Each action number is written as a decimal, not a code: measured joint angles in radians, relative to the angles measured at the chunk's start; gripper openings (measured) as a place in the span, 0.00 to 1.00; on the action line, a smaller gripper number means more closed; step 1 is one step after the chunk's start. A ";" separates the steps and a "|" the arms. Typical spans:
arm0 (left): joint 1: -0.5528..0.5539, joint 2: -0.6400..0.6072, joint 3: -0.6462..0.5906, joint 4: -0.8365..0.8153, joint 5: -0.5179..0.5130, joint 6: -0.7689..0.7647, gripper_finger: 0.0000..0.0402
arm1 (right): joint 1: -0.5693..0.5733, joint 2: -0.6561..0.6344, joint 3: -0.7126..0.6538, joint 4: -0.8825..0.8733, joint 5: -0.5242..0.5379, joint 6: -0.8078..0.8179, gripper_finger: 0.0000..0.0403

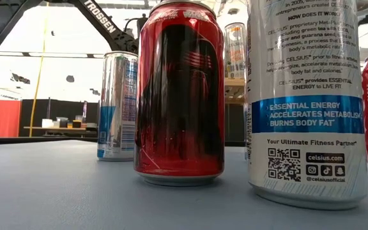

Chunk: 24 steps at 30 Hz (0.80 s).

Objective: Place canned beverage on shelf
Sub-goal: Put the right white-blue soda can on the shelf aligned with the other white-blue soda can

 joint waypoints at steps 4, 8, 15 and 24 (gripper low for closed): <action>0.000 0.000 0.002 0.005 -0.035 0.025 0.82 | 0.000 0.000 0.000 0.000 0.000 0.001 0.66; 0.000 0.000 0.002 0.006 -0.102 0.025 0.82 | 0.000 0.000 0.000 0.000 0.001 0.001 0.66; 0.000 0.000 0.002 0.009 -0.116 0.049 0.81 | -0.008 0.004 0.000 0.000 0.006 0.000 0.66; -0.009 0.000 0.002 0.005 -0.067 0.047 0.81 | -0.051 0.122 0.000 0.019 0.012 -0.086 0.66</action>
